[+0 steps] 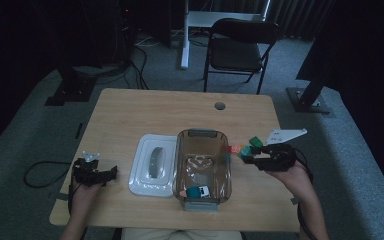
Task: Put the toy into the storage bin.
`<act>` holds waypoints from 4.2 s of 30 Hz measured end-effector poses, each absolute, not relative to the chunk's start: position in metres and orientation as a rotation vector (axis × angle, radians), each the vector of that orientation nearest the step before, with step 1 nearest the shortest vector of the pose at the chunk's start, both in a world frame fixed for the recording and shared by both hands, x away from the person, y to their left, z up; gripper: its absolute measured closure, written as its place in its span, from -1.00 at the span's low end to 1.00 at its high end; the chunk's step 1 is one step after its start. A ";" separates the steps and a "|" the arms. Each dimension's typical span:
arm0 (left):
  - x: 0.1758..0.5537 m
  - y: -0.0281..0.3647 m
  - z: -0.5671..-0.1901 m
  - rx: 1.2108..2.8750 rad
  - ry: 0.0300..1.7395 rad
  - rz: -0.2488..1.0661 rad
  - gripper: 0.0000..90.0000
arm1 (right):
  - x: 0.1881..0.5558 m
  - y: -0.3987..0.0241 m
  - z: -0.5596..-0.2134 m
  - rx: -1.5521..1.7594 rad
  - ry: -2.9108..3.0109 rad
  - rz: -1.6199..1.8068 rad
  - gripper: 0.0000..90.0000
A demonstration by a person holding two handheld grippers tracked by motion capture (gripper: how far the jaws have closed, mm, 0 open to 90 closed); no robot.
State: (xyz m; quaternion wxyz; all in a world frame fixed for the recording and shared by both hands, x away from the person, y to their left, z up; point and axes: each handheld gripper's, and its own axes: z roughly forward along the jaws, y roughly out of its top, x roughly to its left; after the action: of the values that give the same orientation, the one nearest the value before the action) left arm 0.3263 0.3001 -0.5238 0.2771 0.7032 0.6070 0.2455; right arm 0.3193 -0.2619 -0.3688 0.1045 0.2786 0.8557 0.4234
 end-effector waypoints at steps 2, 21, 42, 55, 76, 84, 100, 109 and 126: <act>0.326 0.300 -0.524 1.888 1.630 0.659 -0.96 | 0.316 -0.254 -0.364 0.768 2.551 1.283 0.30; 0.326 0.300 -0.524 1.888 1.630 0.659 -0.96 | 0.309 -0.158 -0.376 0.373 2.896 1.115 0.30; 0.326 0.300 -0.524 1.888 1.630 0.659 -0.96 | 0.313 -0.098 -0.412 0.166 3.116 0.715 0.30; 0.326 0.300 -0.524 1.888 1.630 0.659 -0.96 | 0.310 -0.093 -0.414 0.132 3.128 0.634 0.13; 0.326 0.300 -0.524 1.888 1.630 0.659 -0.96 | 0.318 -0.166 -0.382 0.526 2.892 1.072 0.04; 0.326 0.300 -0.524 1.889 1.630 0.659 -0.96 | 0.328 -0.214 -0.376 0.735 2.712 1.171 0.04; 0.326 0.300 -0.524 1.888 1.630 0.659 -0.96 | 0.373 -0.300 -0.408 1.177 2.415 1.206 0.04; 0.326 0.300 -0.524 1.888 1.630 0.659 -0.96 | 0.407 -0.321 -0.437 1.359 2.333 1.101 0.04; 0.326 0.300 -0.524 1.888 1.630 0.659 -0.96 | 0.462 -0.322 -0.480 1.501 2.348 0.872 0.04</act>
State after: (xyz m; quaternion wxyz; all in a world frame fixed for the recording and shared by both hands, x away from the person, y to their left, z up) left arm 0.3263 0.3001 -0.5238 0.2772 0.7031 0.6071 0.2454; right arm 0.4624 -0.3223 -0.4805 0.1108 0.5108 0.7992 0.2968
